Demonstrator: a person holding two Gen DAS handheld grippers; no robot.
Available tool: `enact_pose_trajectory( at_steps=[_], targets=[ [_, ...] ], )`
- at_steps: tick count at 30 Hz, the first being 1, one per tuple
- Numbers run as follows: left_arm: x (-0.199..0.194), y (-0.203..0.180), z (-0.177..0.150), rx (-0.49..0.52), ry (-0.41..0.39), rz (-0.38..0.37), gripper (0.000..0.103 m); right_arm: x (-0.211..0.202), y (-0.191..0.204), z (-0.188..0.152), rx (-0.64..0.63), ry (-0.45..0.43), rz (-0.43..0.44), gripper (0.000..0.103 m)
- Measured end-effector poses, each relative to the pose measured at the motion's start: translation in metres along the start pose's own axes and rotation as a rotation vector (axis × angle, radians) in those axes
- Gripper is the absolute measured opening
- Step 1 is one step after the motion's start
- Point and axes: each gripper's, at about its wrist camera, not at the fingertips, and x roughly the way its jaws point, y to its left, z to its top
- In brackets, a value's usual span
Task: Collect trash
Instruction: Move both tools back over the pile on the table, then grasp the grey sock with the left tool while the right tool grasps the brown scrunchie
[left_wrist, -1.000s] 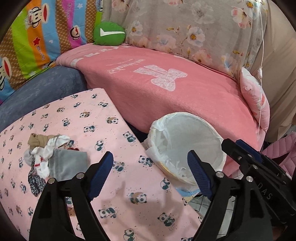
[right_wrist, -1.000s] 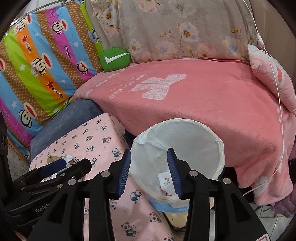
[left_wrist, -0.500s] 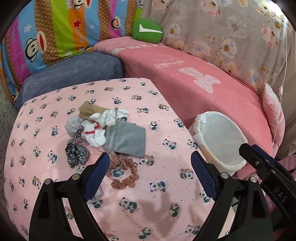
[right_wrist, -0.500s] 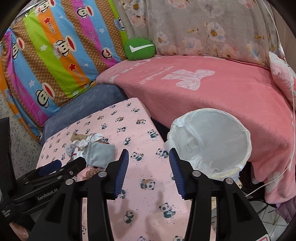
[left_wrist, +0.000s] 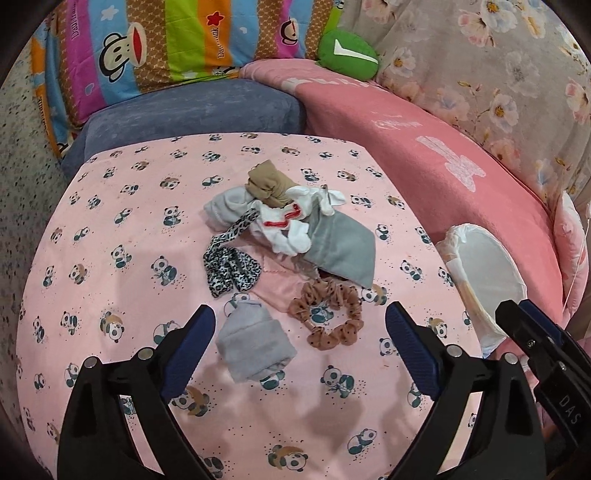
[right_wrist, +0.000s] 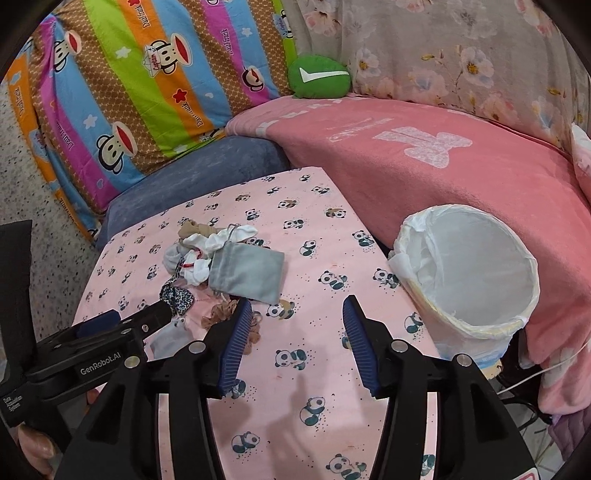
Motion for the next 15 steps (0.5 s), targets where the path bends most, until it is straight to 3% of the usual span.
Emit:
enact_pose_trajectory(
  at_steps=[15],
  targets=[
    [0.042,0.041,-0.021,-0.112,0.165,-0.039,0.09,0.046,0.032,-0.01,-0.044,0.099,0.015,0.053]
  ],
)
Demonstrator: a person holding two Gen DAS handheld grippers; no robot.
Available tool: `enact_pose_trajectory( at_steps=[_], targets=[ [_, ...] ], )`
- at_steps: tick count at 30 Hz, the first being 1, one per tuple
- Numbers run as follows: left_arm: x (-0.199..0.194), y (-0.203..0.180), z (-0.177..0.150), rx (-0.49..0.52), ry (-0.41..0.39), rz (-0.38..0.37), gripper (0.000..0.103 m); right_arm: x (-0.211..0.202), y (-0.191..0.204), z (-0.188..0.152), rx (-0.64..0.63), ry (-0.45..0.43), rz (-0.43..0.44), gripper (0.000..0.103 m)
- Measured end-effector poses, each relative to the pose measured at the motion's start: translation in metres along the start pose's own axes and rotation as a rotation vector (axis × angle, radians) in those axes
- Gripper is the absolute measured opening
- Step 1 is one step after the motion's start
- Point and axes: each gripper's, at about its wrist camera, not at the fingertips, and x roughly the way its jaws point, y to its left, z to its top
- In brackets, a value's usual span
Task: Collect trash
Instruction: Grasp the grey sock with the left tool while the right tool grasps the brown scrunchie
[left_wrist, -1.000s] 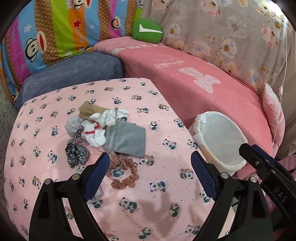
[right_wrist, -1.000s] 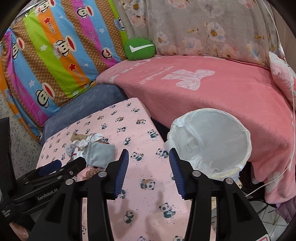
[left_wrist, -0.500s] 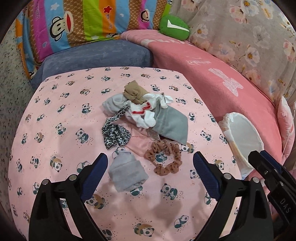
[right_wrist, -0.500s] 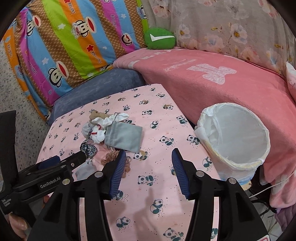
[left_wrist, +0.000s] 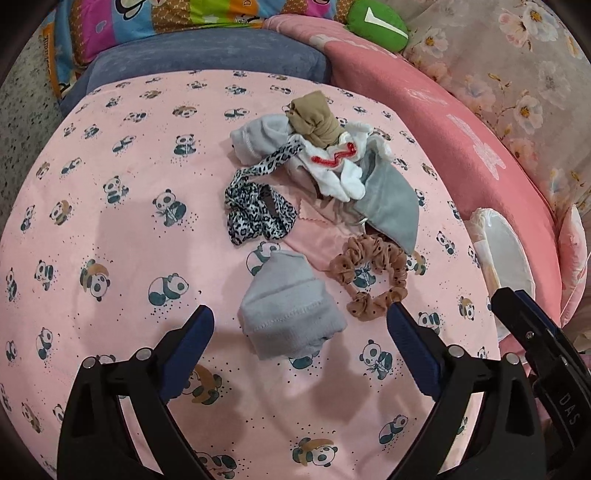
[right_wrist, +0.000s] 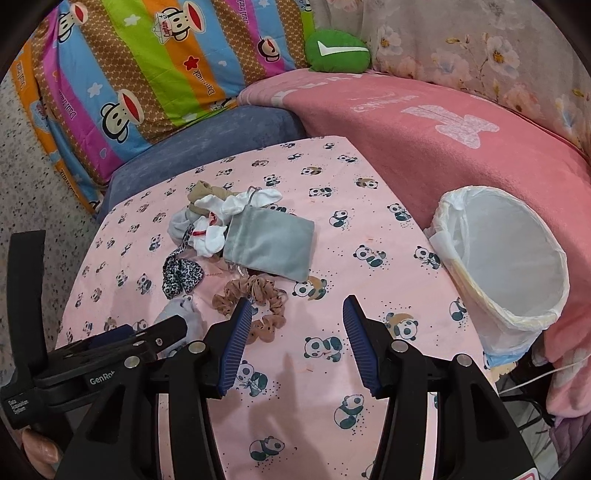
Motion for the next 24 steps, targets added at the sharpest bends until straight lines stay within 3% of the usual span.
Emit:
enact_pose_trajectory(
  at_steps=[4,10,17,22,24],
  targets=[
    [0.013,0.009,-0.004,-0.015,0.045,-0.014,0.085,0.016,0.003,0.0,0.0,0.024,-0.001,0.053],
    [0.019,0.022,-0.005,-0.046,0.097,-0.107,0.056,0.043,0.007,-0.001,0.012,0.066,0.006,0.053],
    [0.011,0.029,-0.002,-0.057,0.076,-0.134,0.041,0.074,0.013,-0.002,0.014,0.119,0.026,0.053],
    [0.007,0.031,0.001,-0.056,0.062,-0.129,0.039,0.093,0.016,-0.004,0.016,0.155,0.039,0.042],
    [0.007,0.027,0.003,-0.053,0.056,-0.12,0.039,0.1,0.017,-0.007,0.014,0.18,0.044,0.027]
  ],
)
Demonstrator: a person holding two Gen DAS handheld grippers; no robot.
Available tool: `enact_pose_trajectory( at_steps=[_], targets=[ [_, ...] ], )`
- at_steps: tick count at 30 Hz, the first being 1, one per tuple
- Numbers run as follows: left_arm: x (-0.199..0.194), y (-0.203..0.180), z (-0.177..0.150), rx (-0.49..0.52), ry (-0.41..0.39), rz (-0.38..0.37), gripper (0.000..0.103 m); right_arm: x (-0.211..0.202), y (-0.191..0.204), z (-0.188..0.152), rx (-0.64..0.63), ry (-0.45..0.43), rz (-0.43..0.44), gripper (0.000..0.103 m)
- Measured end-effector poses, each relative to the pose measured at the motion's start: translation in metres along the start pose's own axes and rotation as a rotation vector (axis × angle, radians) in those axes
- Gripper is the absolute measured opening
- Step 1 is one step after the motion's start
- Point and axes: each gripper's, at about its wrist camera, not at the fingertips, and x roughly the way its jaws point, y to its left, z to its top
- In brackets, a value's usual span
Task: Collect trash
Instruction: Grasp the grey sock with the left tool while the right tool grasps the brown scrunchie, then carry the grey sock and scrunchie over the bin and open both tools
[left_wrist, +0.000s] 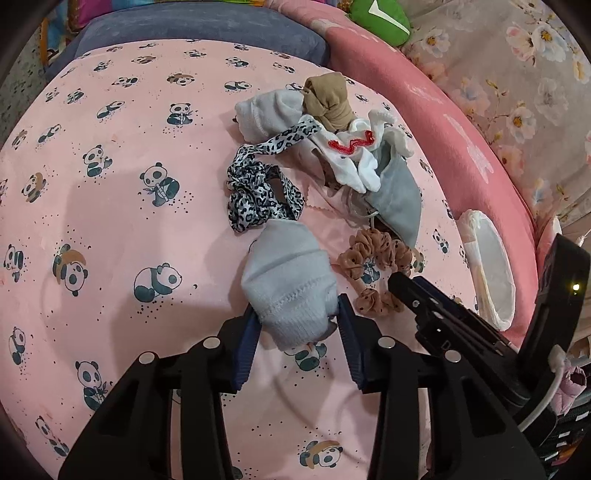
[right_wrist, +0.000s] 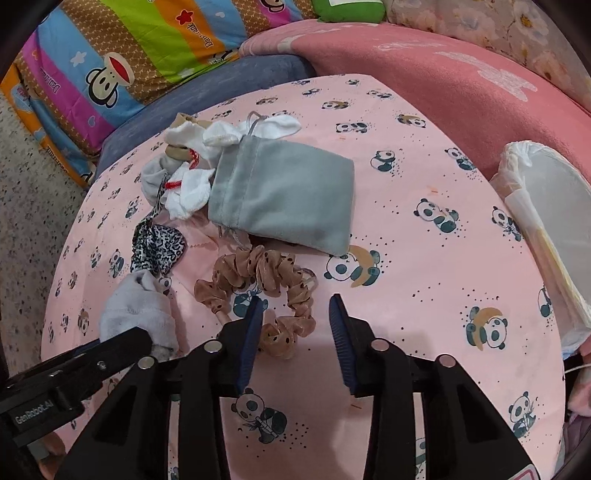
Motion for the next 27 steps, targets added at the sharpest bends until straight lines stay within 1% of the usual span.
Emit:
enact_pose_trajectory(
  at_steps=[1,3,4,8,12,15,22,27],
  targets=[
    [-0.001,-0.002,0.001,0.007,-0.006,0.011,0.039,0.003,-0.001,-0.001,0.001,0.011,0.005,0.023],
    [-0.003,-0.007,0.002,0.019,-0.017,0.022,0.039,0.003,-0.001,-0.004,-0.009,0.005,-0.001,0.013],
    [-0.005,-0.008,0.002,0.022,-0.021,0.023,0.039,0.003,-0.001,-0.005,-0.013,0.009,0.002,0.012],
    [-0.01,-0.02,0.003,0.044,-0.044,0.041,0.039,-0.009,-0.006,-0.008,0.001,-0.013,0.021,0.01],
    [-0.016,-0.037,0.003,0.087,-0.071,0.056,0.039,-0.037,-0.011,-0.006,0.003,-0.079,0.019,0.01],
    [-0.022,-0.054,0.004,0.123,-0.085,0.048,0.039,-0.063,-0.017,-0.001,0.01,-0.137,0.017,0.01],
    [-0.036,-0.105,0.007,0.22,-0.135,0.02,0.04,-0.131,-0.046,0.011,0.054,-0.278,0.008,0.01],
    [-0.045,-0.145,0.006,0.299,-0.173,0.008,0.04,-0.169,-0.07,0.019,0.076,-0.356,-0.012,0.01]
  ],
)
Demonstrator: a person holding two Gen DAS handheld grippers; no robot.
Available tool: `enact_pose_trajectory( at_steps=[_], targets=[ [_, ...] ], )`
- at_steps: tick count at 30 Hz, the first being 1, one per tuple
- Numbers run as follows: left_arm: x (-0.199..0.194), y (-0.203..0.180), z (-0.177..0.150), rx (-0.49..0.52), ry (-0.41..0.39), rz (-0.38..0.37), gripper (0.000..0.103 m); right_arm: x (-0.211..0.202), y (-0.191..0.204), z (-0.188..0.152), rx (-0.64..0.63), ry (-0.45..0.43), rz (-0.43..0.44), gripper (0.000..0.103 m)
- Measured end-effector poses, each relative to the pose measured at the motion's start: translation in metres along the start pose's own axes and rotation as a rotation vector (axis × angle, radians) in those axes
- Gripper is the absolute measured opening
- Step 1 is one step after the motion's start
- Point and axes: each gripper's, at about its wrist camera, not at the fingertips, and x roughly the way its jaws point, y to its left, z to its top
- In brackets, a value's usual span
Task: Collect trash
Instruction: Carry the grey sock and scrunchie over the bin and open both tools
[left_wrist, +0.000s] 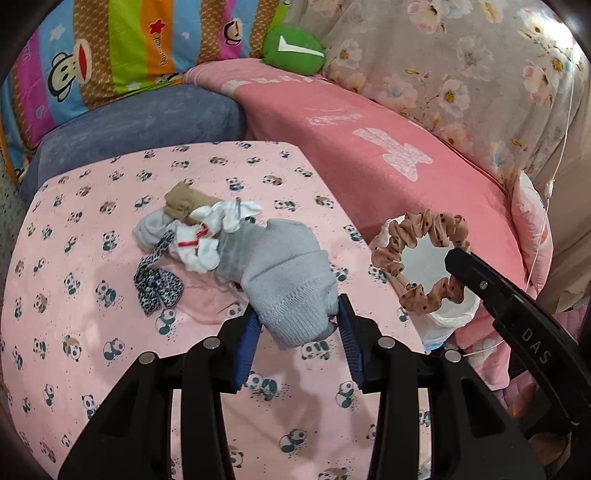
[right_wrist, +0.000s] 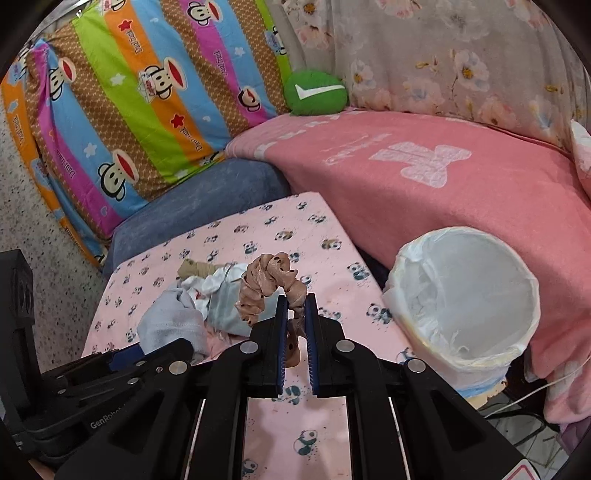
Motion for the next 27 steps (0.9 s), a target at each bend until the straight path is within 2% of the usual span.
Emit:
enact_pose_trajectory(
  at_steps=[11,16,27],
  targets=[
    [-0.002,-0.085,0.021,0.171,-0.057,-0.042,0.04,-0.053,-0.066,0.028,0.063,-0.118,-0.065,0.011],
    [0.008,-0.124,0.027,0.25,-0.059,-0.069,0.04,-0.064,-0.102,0.029,0.108,-0.135,-0.104,0.011],
    [0.045,-0.182,0.036,0.356,-0.024,-0.168,0.04,-0.065,-0.168,0.033,0.177,-0.142,-0.185,0.011]
  ],
)
